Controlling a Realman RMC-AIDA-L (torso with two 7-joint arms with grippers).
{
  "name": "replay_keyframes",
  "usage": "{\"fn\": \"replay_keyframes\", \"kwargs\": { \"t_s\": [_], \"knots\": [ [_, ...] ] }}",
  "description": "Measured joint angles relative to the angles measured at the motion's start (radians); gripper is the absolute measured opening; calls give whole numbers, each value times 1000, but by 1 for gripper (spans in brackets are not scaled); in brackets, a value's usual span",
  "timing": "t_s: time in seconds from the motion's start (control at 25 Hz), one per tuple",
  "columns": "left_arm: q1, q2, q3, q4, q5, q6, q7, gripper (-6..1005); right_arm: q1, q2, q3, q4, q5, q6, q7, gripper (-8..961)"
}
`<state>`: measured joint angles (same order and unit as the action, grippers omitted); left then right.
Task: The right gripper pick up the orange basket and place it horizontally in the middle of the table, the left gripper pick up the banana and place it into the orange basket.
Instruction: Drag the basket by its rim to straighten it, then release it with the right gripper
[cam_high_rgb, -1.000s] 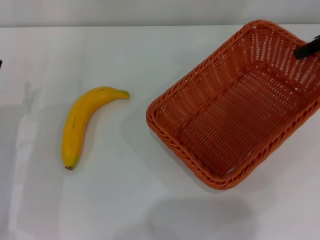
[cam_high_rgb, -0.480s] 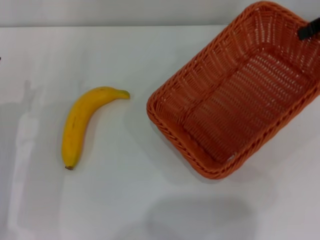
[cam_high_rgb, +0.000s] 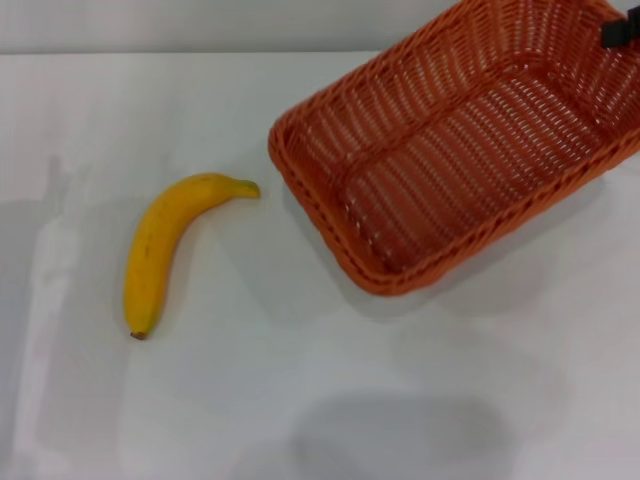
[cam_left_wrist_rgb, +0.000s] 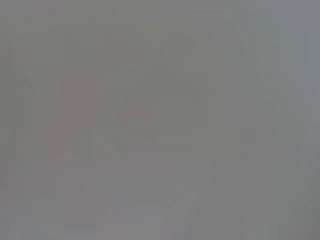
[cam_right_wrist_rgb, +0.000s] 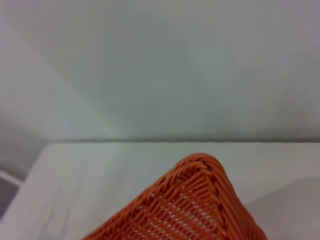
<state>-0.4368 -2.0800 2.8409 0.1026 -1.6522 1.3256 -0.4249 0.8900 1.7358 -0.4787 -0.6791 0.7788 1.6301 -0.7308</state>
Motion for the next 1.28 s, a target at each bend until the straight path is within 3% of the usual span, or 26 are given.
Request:
{"fn": "replay_keyframes", "kwargs": {
  "t_s": [0.16, 0.24, 0.28, 0.4, 0.48, 0.64, 0.76, 1.0, 1.28],
  "knots": [
    [-6, 0, 0, -4, 0, 0, 0, 884, -43, 11, 48, 17, 54, -17, 23, 189],
    [-7, 0, 0, -6, 0, 0, 0, 884, -99, 59, 52, -58, 83, -50, 62, 194],
    [-7, 0, 0, -8, -1, 0, 0, 884, -108, 68, 53, -76, 88, -56, 68, 196],
    [-7, 0, 0, -16, 0, 0, 0, 884, -168, 126, 53, -183, 122, -88, 112, 204],
    [-7, 0, 0, -19, 0, 0, 0, 884, -215, 183, 46, -271, 141, -118, 140, 209],
    [-7, 0, 0, -33, 0, 0, 0, 884, -271, 265, 39, -371, 148, -134, 162, 218],
    [-11, 1, 0, -41, 0, 0, 0, 884, -302, 279, 2, -366, 176, -141, 180, 226],
    [-21, 2, 0, -44, 2, 2, 4, 884, -412, 277, -228, -354, 351, -274, 223, 240],
    [-28, 2, 0, -57, 1, 3, -1, 884, -412, 274, -274, -285, 413, -324, 205, 257]
  ]
}}
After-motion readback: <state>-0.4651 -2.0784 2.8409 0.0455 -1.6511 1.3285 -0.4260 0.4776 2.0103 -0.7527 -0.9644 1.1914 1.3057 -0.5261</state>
